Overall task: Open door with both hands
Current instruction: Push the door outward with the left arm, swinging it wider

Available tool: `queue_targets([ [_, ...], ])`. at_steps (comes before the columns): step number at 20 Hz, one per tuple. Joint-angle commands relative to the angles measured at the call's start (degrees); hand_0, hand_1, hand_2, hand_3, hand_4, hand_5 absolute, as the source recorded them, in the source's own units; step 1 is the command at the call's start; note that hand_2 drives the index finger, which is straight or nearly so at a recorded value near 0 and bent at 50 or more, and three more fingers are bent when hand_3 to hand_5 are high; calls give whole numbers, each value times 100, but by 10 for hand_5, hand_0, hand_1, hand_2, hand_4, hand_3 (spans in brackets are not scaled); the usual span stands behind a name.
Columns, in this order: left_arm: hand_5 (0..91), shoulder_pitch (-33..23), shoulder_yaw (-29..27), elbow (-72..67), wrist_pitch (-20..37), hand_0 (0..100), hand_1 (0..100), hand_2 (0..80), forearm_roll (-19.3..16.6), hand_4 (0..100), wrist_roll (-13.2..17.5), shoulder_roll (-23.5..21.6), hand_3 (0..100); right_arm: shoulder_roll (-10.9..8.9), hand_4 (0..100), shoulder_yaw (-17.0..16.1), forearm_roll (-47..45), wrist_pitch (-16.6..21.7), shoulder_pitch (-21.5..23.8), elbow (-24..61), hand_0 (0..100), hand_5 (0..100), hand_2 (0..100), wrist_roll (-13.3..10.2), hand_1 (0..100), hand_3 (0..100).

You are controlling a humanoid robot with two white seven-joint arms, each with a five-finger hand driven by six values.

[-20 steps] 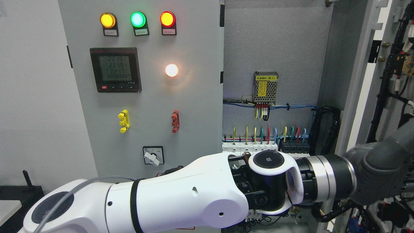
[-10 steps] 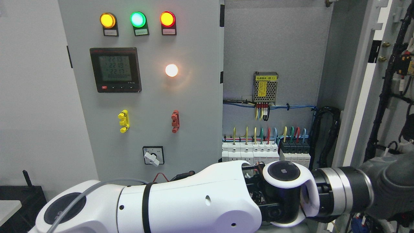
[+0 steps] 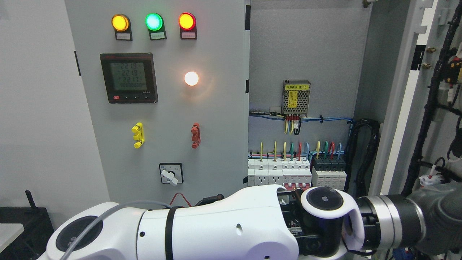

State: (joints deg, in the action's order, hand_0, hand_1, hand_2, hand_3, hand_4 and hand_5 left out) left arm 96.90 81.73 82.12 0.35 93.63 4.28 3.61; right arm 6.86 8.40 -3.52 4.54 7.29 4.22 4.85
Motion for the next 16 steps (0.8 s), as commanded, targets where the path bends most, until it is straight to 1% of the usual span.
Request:
queue_targets([
  [1,0,-40,10,-64,0,0,0,0,6,0,11,-79,0,0,0,3,0,3,0,0,382,0,0,-2,0,0],
  [3,0,-49,1,-64,-9,0,0,0,24,0,20,-307,0,0,0,3,0,3,0,0,382,0,0,-2,0,0],
  [6,0,-92,18,-29,-9,0,0,0,41,0,72,-763,0,0,0,3,0,3,0,0,382,0,0,-2,0,0],
  [7,0,-93,18,-12,-9,0,0,0,59,0,99,-930,0,0,0,-5,0,3,0,0,383,0,0,-2,0,0],
  [8,0,-127,18,6,-9,0,0,0,59,0,195,-1097,0,0,0,-5,0,3,0,0,383,0,0,-2,0,0],
  [10,0,-189,9,85,-9,0,0,0,59,0,554,-1501,0,0,0,-5,0,3,0,0,383,0,0,-2,0,0],
  [12,0,-320,9,330,-52,0,0,0,33,0,1028,-2010,0,0,0,-5,0,3,0,0,383,0,0,-2,0,0],
  [13,0,-417,1,479,-53,0,0,0,24,0,1204,-2274,0,0,0,3,0,3,0,0,383,0,0,-2,0,0],
  [16,0,-619,-17,892,-61,0,0,0,24,0,1496,-3047,0,0,0,3,0,3,0,0,383,0,0,-2,0,0],
])
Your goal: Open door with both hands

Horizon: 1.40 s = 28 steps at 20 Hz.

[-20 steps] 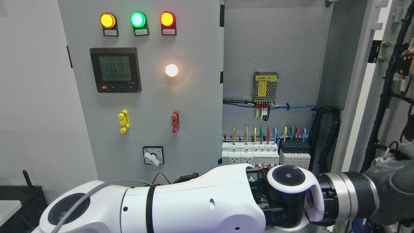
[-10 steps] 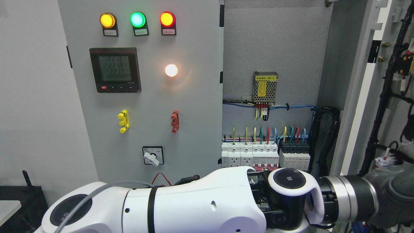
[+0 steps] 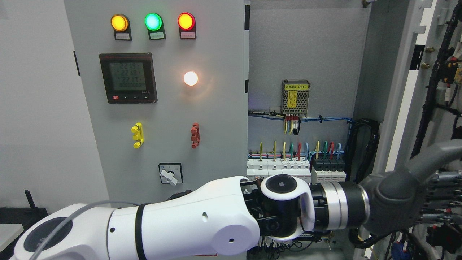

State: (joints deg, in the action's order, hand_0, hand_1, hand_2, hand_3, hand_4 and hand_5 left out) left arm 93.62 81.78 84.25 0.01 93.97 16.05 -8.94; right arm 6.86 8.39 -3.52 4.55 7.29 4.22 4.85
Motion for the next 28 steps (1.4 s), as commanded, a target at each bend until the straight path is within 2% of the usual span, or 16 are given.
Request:
queue_targets([
  [1,0,-370,-30,837,-27,0,0,0,-10,0,416,-2056,0,0,0,5,0,2,0,0,383,0,0,-2,0,0],
  [4,0,-686,-30,1381,-36,0,0,0,-63,0,863,-3031,0,0,0,-4,0,2,0,0,383,0,0,-2,0,0],
  [5,0,-835,-30,1575,-27,0,0,0,-176,0,1030,-3391,0,0,0,-4,0,2,0,0,383,0,0,-2,0,0],
  [9,0,-1853,-258,1761,-10,0,0,0,-923,0,1724,-4482,0,0,0,-4,0,2,0,0,383,0,0,-2,0,0],
  [12,0,-3274,-1257,1700,17,0,0,0,-1476,0,2480,-5124,0,0,0,-4,0,2,0,0,383,0,0,-2,0,0],
  [15,0,-5320,-3030,1682,17,0,0,0,-1942,0,3376,-5494,0,0,0,5,0,2,0,0,383,0,0,-2,0,0],
  [18,0,-7430,-4885,1454,34,0,0,0,-2645,0,3966,-5452,0,0,0,5,0,2,0,0,383,0,0,-2,0,0],
  [21,0,-9172,-6398,1226,34,0,0,0,-3295,0,4099,-5145,0,0,0,5,0,2,0,0,383,0,0,-2,0,0],
  [23,0,-9991,-7094,1050,34,0,0,0,-3717,0,4091,-4916,0,0,0,-4,0,2,0,0,383,0,0,-2,0,0],
  [26,0,-10897,-7806,769,34,0,0,0,-4289,0,4091,-4346,0,0,0,-4,0,2,0,0,383,0,0,-2,0,0],
  [28,0,-11407,-8246,532,34,0,0,0,-4859,0,4091,-3915,0,0,0,5,0,2,0,0,383,0,0,-2,0,0],
])
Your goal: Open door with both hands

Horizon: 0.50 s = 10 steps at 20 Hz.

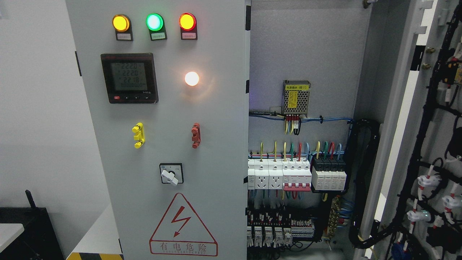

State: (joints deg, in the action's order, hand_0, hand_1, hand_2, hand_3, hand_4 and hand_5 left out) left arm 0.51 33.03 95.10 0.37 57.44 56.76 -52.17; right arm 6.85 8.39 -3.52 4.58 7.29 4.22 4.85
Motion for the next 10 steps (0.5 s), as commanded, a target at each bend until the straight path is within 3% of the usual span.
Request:
queue_targets([
  [1,0,-2299,-3522,-649,-2,0,0,0,-1531,0,10,687,0,0,0,5,0,-1,0,0,383,0,0,-2,0,0],
  [4,0,-2993,-3690,-878,138,0,0,0,-2463,0,10,1286,0,0,0,-4,0,-1,0,0,383,0,0,-2,0,0],
  [7,0,-3609,-3760,-1448,918,0,0,0,-3114,0,-16,1857,0,0,0,5,0,-1,0,0,383,0,0,-2,0,0],
  [10,0,-3760,-3760,-2256,1509,0,0,0,-3782,0,-156,2429,0,0,0,-4,0,-1,0,0,383,0,0,-2,0,0],
])
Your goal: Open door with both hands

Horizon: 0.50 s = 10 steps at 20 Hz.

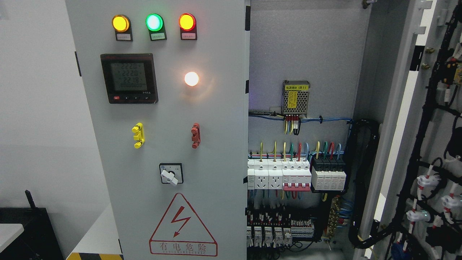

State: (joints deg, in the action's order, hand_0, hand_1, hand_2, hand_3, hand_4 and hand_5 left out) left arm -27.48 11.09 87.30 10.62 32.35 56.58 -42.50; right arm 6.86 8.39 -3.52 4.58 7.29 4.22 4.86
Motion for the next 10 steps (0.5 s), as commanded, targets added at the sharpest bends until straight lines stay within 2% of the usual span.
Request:
queue_targets([
  [1,0,-952,-1549,-1818,546,0,0,0,-1397,0,-243,1568,0,0,0,5,0,-1,0,0,383,0,0,-3,0,0],
  [4,0,-856,-1452,-2760,555,0,0,0,-1495,0,-665,1666,0,0,0,-4,0,-1,0,0,383,0,0,-3,0,0],
  [6,0,-489,-1242,-3331,581,0,0,0,-1504,0,-911,1876,0,0,0,5,0,-1,0,0,383,0,0,-3,0,0],
  [10,0,145,-1189,-4692,643,0,0,0,-1539,0,-1342,2263,0,0,0,-4,0,-1,0,0,383,0,0,-3,0,0],
])
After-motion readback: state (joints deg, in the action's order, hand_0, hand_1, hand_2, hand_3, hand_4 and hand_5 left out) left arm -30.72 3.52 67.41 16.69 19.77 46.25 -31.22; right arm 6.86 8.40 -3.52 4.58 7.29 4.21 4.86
